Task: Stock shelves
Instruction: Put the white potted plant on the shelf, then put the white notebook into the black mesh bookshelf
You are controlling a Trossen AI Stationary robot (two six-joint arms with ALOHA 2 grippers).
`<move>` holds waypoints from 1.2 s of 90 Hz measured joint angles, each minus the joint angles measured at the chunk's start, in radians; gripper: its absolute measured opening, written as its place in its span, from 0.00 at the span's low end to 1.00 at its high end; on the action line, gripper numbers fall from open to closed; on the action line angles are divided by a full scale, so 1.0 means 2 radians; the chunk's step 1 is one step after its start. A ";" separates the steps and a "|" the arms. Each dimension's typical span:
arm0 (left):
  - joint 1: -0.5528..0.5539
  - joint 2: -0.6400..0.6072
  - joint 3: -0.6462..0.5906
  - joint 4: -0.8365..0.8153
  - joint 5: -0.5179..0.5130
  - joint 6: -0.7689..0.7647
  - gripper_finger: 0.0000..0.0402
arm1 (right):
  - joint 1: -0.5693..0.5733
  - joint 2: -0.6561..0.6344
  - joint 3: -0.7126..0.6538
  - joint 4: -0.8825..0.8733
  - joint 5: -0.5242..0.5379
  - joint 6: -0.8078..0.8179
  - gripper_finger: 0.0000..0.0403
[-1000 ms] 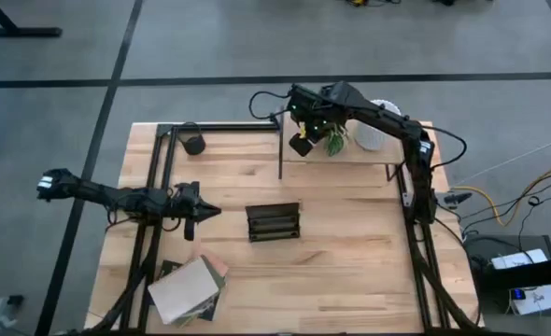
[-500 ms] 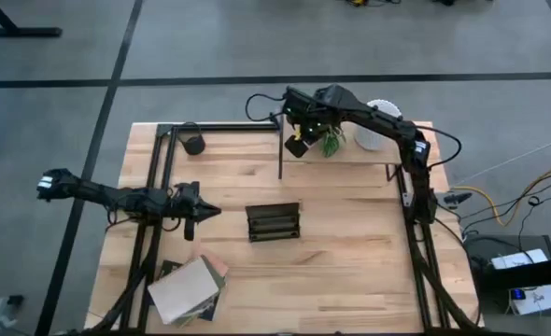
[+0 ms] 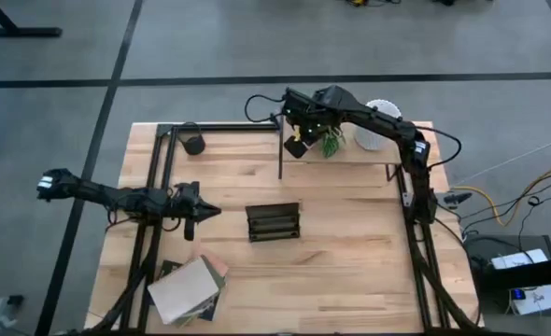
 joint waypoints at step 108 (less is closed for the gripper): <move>0.000 0.000 0.000 0.000 0.000 0.000 0.02 | 0.025 -0.028 0.002 0.062 0.049 0.013 0.18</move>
